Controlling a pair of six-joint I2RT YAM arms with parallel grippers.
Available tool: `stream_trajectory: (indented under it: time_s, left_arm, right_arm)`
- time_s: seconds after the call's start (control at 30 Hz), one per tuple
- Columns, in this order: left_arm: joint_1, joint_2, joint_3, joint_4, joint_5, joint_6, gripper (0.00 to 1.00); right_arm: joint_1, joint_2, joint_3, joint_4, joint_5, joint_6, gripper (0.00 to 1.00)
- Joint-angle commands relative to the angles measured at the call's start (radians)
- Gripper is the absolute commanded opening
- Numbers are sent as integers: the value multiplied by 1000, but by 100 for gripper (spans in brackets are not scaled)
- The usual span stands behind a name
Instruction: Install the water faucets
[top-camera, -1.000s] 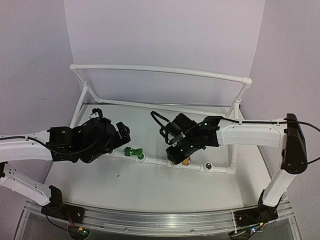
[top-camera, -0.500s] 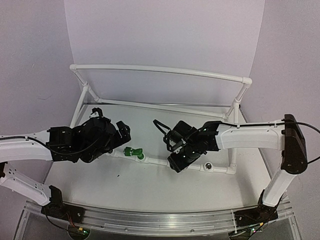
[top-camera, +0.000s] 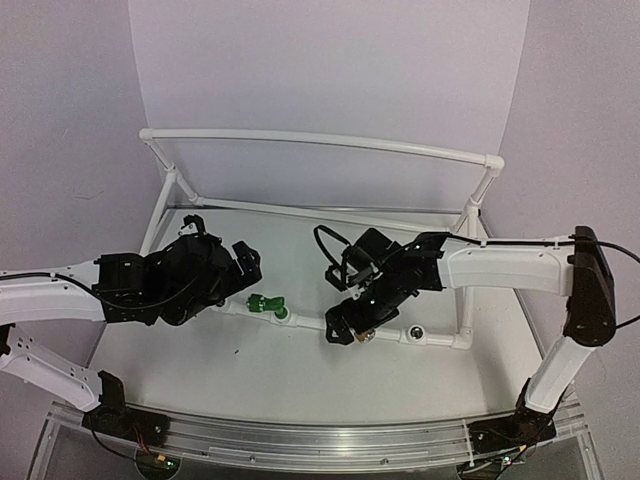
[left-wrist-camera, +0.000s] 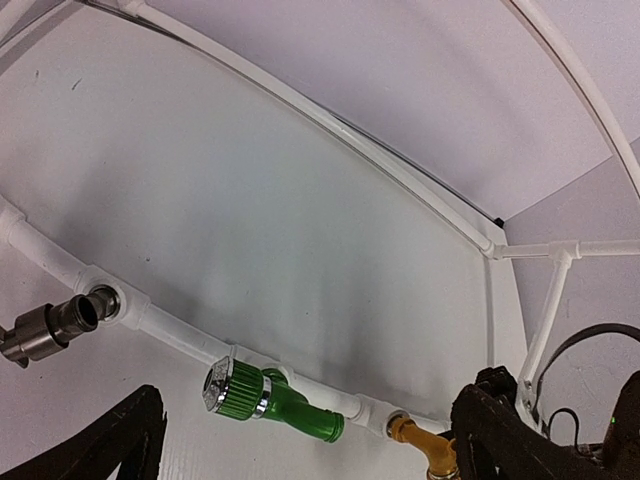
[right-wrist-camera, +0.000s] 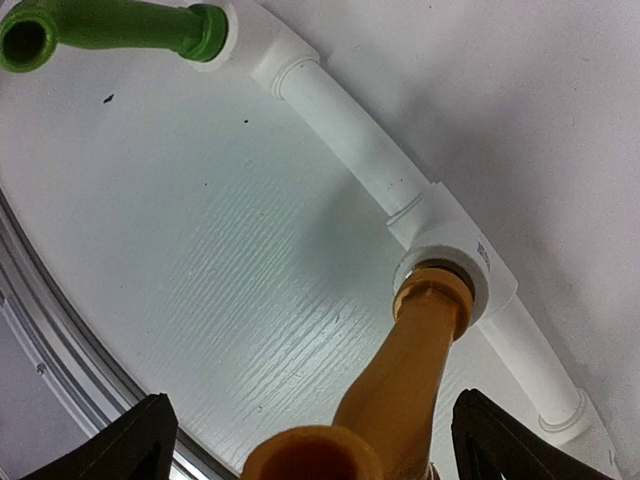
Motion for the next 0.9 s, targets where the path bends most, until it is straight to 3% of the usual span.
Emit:
stream_trajectory:
  time_s: [0.0, 0.27, 0.37, 0.47, 0.53, 0.77, 0.87]
  left_arm:
    - [-2, -12, -9, 24, -24, 0, 100]
    - [-3, -5, -4, 17, -21, 11, 100]
    - [-2, -10, -8, 19, -24, 10, 100]
    - [-3, -13, -13, 24, -28, 11, 100]
    - [-2, -14, -15, 26, -29, 12, 100]
    - [-3, -36, -33, 25, -34, 5, 100]
    - [-2, -47, -41, 22, -36, 0, 100]
  right_arm:
    - [-17, -128, -7, 1, -49, -177, 98]
    - [-107, -279, -78, -108, -39, -634, 98]
    - [-119, -280, -106, -124, 40, -710, 97]
    - [-123, -231, -132, -113, 137, -727, 88]
    - [-123, -210, -146, -84, 154, -709, 79]
    - [-114, -187, -175, -1, 69, -662, 22]
    - [-81, -182, -189, 0, 42, -656, 3]
